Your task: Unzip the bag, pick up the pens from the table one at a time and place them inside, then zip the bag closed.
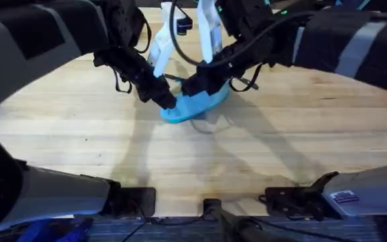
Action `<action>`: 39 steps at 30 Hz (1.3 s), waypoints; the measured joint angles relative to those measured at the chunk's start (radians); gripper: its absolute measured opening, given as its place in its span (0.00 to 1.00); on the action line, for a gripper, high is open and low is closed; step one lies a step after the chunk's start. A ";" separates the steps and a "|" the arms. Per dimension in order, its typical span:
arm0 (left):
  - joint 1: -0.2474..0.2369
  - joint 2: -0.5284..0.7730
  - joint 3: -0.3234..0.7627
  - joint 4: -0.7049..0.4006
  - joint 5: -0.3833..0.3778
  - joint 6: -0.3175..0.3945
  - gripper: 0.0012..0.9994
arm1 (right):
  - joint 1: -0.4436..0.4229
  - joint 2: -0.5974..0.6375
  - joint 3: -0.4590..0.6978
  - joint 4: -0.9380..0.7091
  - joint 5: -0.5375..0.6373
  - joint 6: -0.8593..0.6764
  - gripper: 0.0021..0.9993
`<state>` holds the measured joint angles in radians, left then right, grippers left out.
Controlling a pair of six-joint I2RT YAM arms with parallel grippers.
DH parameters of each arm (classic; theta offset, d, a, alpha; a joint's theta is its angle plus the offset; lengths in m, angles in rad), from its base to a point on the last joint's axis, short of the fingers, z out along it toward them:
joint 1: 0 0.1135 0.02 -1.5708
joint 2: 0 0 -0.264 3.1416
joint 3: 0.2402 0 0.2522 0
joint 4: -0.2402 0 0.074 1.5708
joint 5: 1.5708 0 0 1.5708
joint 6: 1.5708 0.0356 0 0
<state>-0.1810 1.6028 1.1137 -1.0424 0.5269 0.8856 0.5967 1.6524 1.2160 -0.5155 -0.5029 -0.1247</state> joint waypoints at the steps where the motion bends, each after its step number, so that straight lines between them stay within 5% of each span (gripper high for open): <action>1: 0.000 0.000 0.000 0.000 0.000 0.000 0.04 | 0.007 0.000 0.000 0.005 0.000 -0.003 0.03; 30: 0.011 0.000 0.000 -0.004 -0.015 -0.002 0.04 | 0.093 -0.010 0.000 0.096 0.068 -0.014 0.04; 31: 0.010 0.000 0.000 -0.004 -0.014 -0.002 0.04 | 0.096 -0.017 0.000 0.095 0.083 -0.013 0.10; 37: 0.002 0.000 0.000 -0.005 -0.010 0.003 0.04 | 0.102 -0.095 0.000 0.033 0.253 -0.019 0.95; 39: 0.002 0.000 0.000 0.003 -0.011 0.001 0.04 | 0.102 -0.169 0.001 -0.092 0.287 -0.030 1.00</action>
<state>-0.1791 1.6028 1.1137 -1.0397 0.5156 0.8867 0.6988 1.4838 1.2167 -0.6071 -0.2164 -0.1546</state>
